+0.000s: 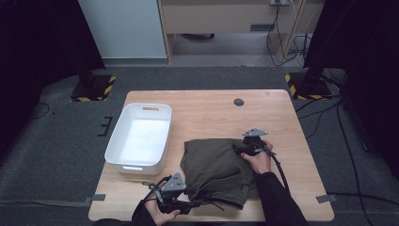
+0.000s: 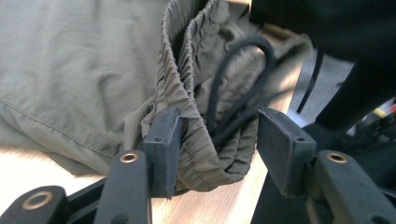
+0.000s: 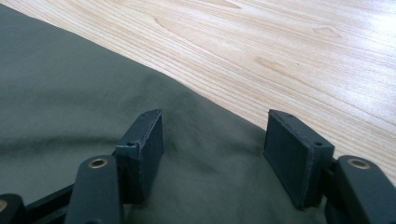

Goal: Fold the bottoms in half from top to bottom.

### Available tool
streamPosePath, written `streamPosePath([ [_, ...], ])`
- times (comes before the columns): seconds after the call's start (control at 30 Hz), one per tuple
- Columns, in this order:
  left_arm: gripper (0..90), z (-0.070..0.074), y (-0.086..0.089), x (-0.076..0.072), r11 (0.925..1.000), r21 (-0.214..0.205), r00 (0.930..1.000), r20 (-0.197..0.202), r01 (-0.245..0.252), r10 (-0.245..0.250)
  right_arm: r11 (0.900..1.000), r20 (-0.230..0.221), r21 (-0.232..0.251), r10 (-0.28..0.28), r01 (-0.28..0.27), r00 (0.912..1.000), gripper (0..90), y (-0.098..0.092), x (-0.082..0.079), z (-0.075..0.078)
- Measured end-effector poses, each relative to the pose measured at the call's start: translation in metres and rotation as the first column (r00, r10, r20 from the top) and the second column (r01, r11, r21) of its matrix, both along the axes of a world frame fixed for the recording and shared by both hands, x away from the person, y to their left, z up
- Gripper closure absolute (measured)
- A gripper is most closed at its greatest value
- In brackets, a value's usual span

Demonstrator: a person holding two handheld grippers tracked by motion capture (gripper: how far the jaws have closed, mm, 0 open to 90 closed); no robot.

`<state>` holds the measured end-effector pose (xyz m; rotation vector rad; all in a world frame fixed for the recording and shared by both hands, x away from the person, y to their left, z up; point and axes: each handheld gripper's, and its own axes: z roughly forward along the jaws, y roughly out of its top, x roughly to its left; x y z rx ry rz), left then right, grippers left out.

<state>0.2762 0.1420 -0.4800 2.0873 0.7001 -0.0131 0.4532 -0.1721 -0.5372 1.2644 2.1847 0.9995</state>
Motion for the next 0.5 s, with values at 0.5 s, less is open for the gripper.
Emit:
streamPosePath([
  [0.5,33.8,0.019,-0.001,0.042,0.9624,-0.066,0.9574,0.104,-0.263,0.269,1.0000,-0.001,0.008,-0.001,0.001,1.0000,37.0,0.000,0.000,0.000],
])
